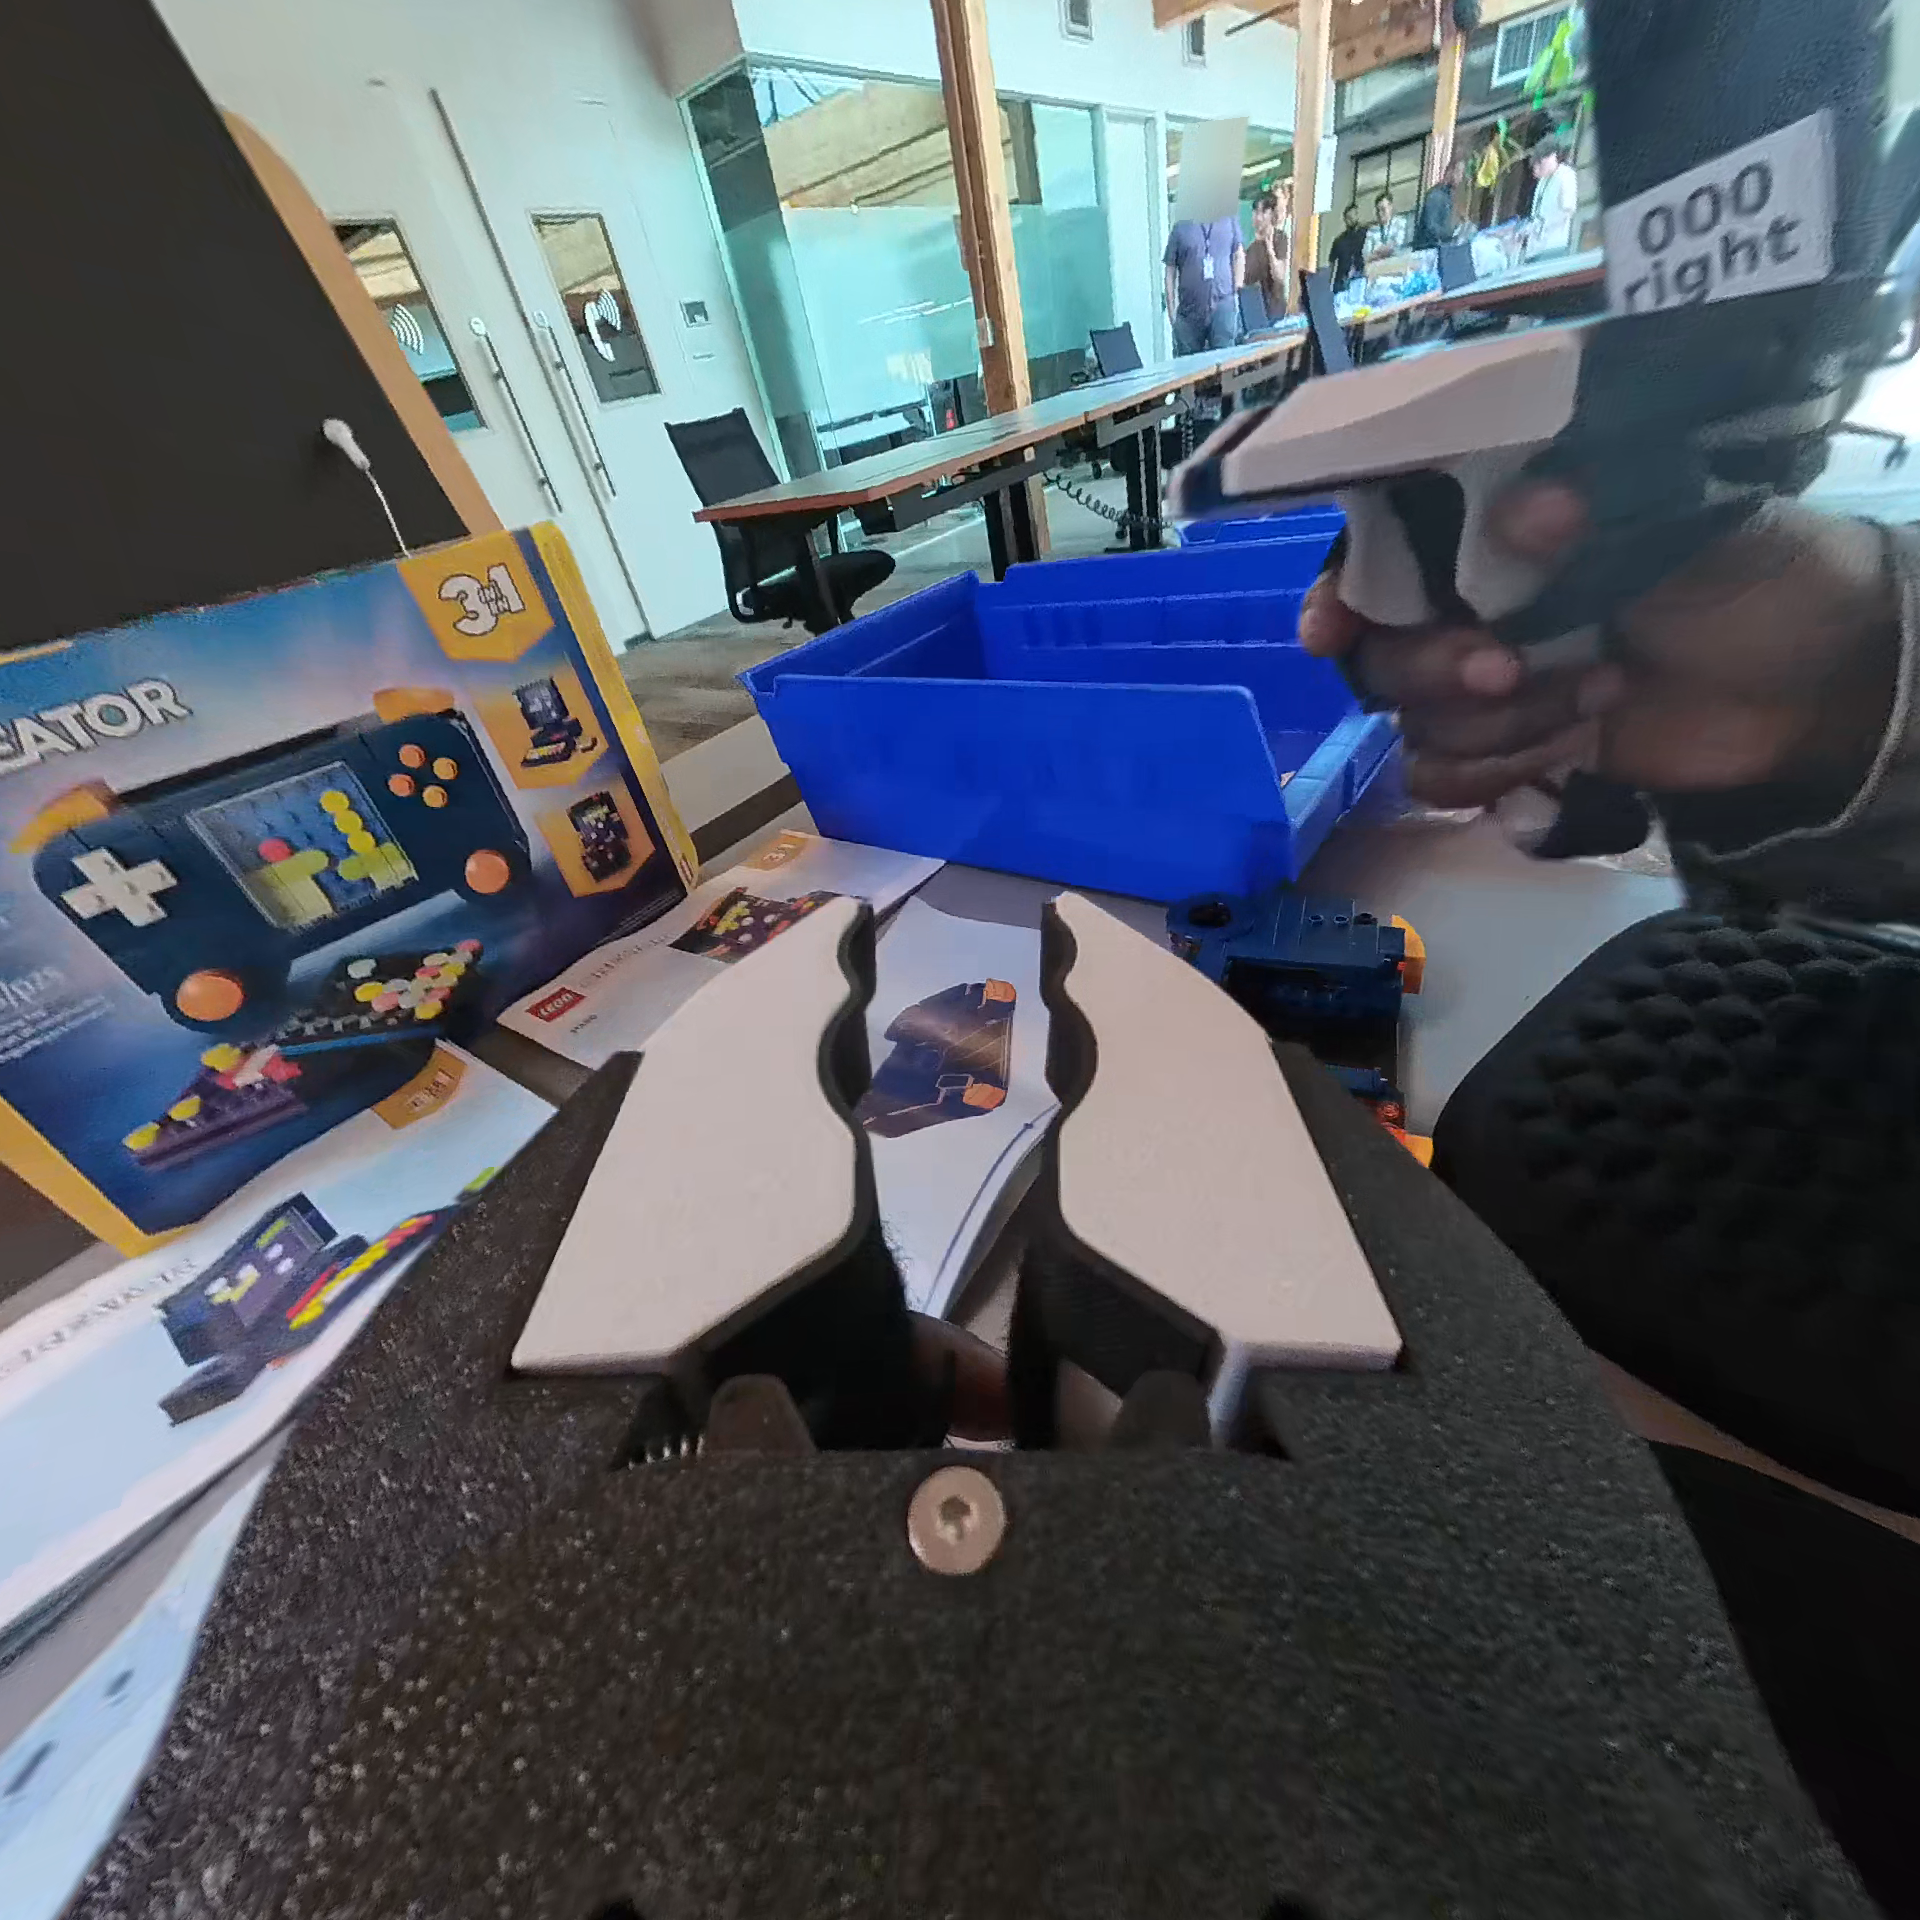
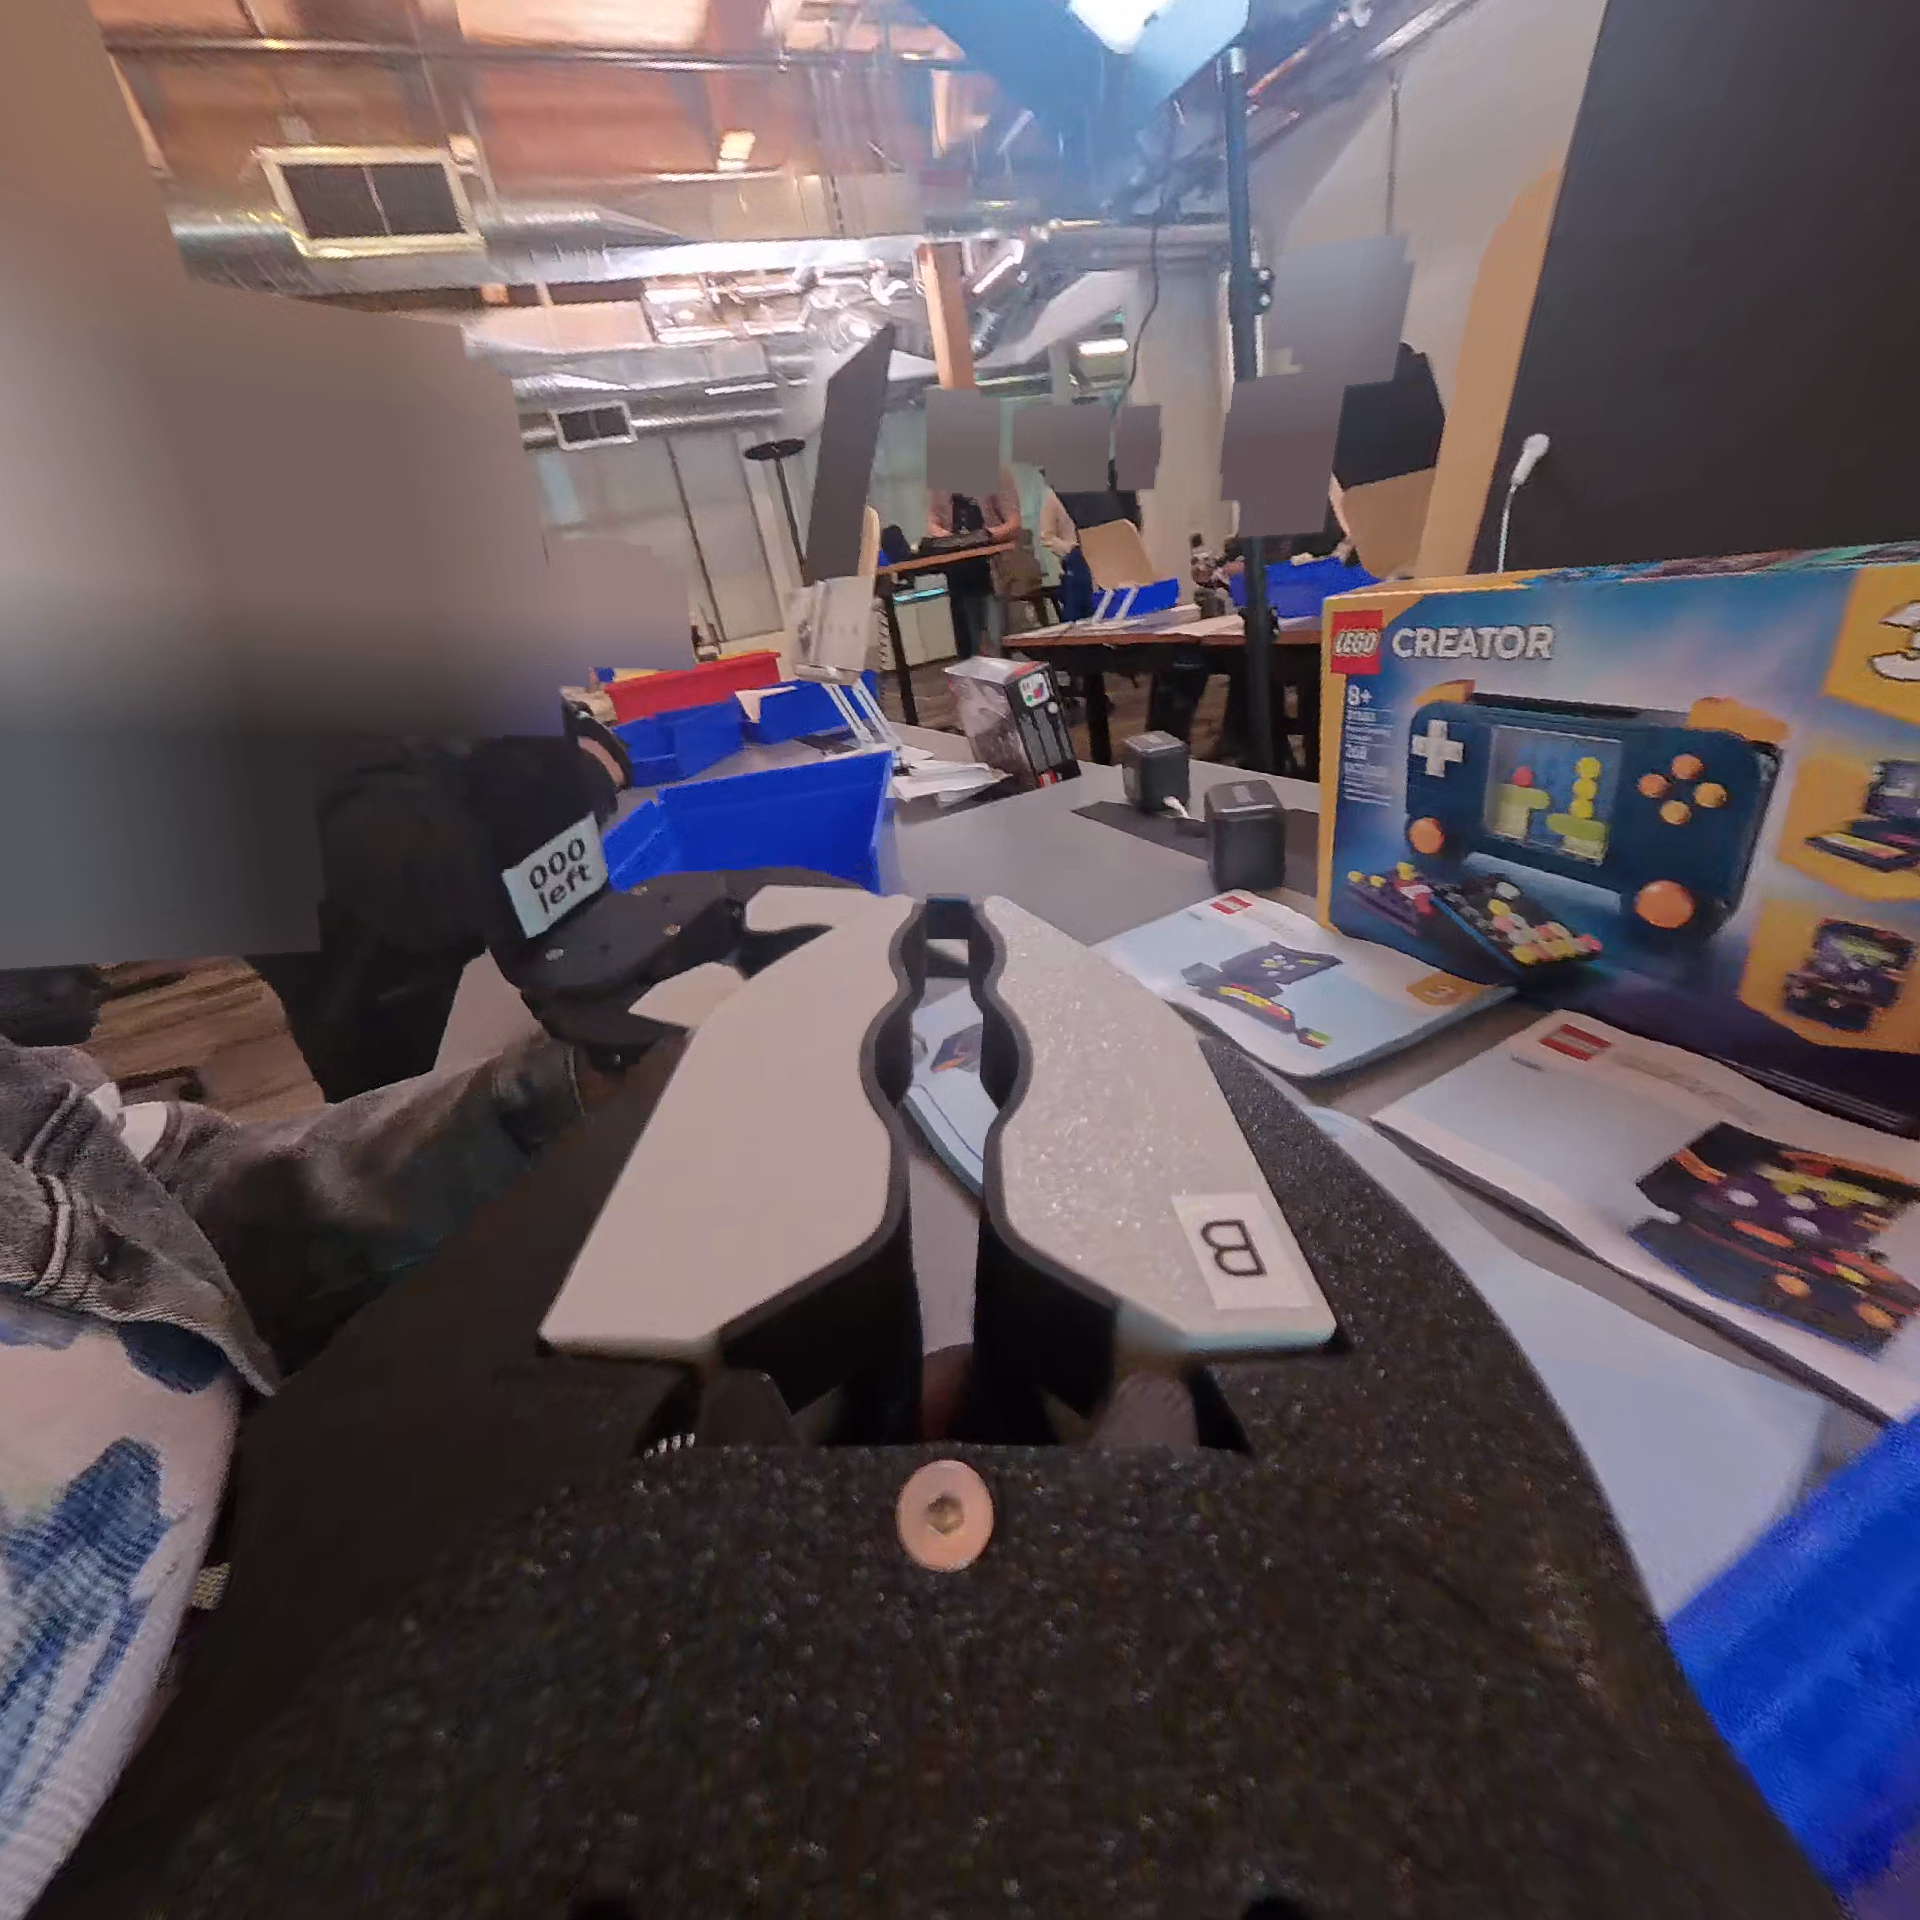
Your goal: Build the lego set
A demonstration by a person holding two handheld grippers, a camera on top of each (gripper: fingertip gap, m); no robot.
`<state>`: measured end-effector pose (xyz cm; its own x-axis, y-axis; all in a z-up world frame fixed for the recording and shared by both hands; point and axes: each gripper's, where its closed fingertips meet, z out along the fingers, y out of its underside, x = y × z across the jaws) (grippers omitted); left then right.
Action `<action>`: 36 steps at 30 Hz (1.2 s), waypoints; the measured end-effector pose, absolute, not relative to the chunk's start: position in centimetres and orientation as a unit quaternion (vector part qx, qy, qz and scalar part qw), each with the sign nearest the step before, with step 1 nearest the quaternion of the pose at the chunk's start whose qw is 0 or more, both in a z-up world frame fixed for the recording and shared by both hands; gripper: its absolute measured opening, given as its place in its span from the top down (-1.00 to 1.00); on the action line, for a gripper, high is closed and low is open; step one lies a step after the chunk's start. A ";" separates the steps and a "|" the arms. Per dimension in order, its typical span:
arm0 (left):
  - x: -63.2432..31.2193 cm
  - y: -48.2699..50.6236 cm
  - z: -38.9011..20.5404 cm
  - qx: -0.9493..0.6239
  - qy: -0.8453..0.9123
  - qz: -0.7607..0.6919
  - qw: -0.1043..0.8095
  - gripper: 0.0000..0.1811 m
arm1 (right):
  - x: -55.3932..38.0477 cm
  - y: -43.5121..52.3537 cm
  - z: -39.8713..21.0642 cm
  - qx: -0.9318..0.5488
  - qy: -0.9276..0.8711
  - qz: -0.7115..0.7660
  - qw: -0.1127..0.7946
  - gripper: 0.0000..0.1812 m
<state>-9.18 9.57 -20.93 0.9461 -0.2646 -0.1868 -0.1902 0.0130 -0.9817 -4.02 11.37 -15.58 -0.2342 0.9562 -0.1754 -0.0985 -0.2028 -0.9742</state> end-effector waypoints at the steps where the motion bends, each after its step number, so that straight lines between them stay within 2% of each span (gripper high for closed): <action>1: -9.1 9.6 -21.1 -0.699 0.159 -0.033 0.696 0.67 | -4.6 11.7 -15.6 -0.450 -0.470 0.634 0.418 0.93; 8: -8.7 9.7 -21.9 -0.694 0.179 -0.024 0.696 0.67 | -6.8 16.0 -18.8 -0.495 -0.476 0.615 0.387 0.92; 17: -8.6 9.7 -22.6 -0.702 0.192 -0.018 0.685 0.67 | -5.3 20.4 -19.4 -0.526 -0.480 0.544 0.445 0.92; 24: -8.4 9.8 -23.6 -0.715 0.200 -0.030 0.669 0.67 | -4.1 18.9 -19.7 -0.505 -0.533 0.513 0.445 0.92; 36: -7.8 9.7 -24.5 -0.725 0.212 -0.044 0.654 0.67 | -1.5 16.9 -20.8 -0.455 -0.526 0.550 0.463 0.92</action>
<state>-7.83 9.73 -24.50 0.9063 -0.3645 -0.2141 -0.2505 -0.0549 -0.9666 -1.55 16.94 -20.83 -0.1577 0.9874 -0.0145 -0.0300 -0.0194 -0.9994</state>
